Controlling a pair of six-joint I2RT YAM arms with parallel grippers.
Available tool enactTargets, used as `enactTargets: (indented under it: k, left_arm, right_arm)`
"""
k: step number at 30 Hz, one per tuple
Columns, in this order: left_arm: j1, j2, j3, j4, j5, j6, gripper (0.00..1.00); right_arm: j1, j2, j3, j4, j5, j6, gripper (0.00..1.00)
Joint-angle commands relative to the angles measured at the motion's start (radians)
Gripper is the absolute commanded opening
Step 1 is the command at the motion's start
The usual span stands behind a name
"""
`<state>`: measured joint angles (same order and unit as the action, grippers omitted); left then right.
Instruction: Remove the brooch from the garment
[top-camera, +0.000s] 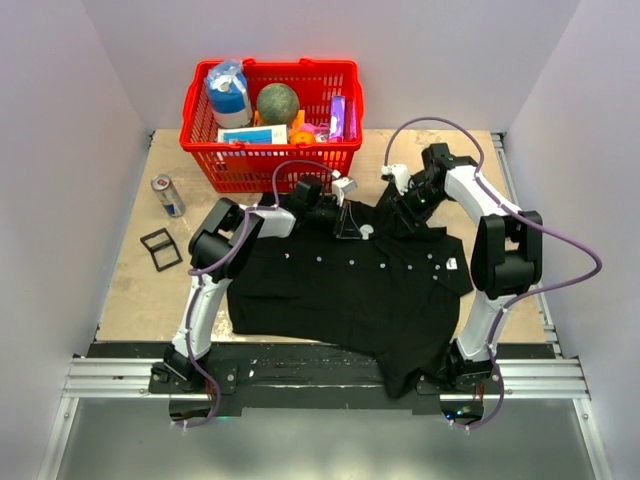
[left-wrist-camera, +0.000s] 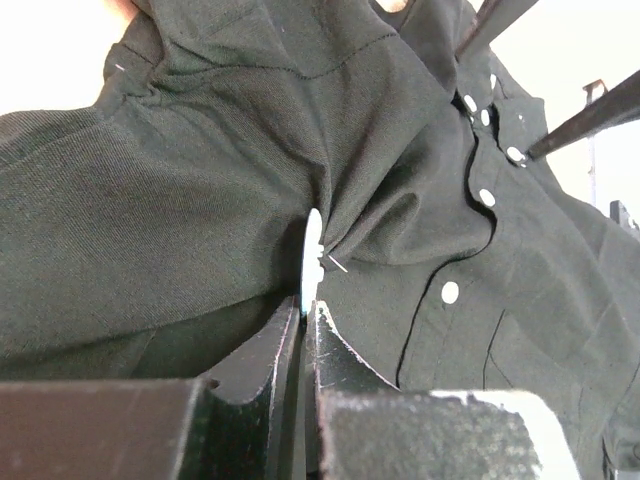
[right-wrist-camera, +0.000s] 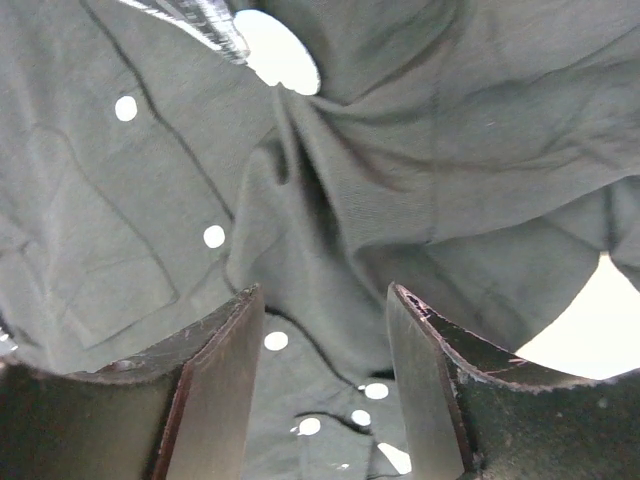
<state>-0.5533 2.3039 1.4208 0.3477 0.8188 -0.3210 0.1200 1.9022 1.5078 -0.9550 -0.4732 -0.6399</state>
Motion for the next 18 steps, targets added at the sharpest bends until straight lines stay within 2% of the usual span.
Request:
enactTargets:
  k: [1,6,11,13,16,17,18]
  left_arm:
    - [0.004,-0.067,0.02,-0.049,-0.018,0.079,0.0]
    - [-0.017,-0.067,0.062,-0.095,-0.018,0.138,0.0]
    - [-0.013,-0.072,0.09,-0.113,-0.006,0.151,0.0]
    - [-0.008,-0.072,0.104,-0.119,-0.001,0.149,0.0]
    - [0.001,-0.075,0.11,-0.122,-0.001,0.148,0.0]
    - [0.004,-0.077,0.109,-0.122,-0.003,0.145,0.0]
    - [0.006,-0.078,0.107,-0.122,-0.003,0.143,0.0]
  right_arm:
    - [0.006,0.0,0.0,0.071,0.011,0.012,0.57]
    - [0.012,0.031,0.008,0.102,0.051,0.037,0.58]
    - [0.05,0.057,-0.023,0.177,0.215,0.08,0.62]
    - [0.062,0.064,-0.029,0.183,0.237,0.083,0.62]
    - [0.069,0.072,-0.028,0.183,0.242,0.089,0.5]
    - [0.069,0.072,-0.024,0.18,0.232,0.092,0.4]
    - [0.069,0.066,-0.023,0.174,0.225,0.091,0.36]
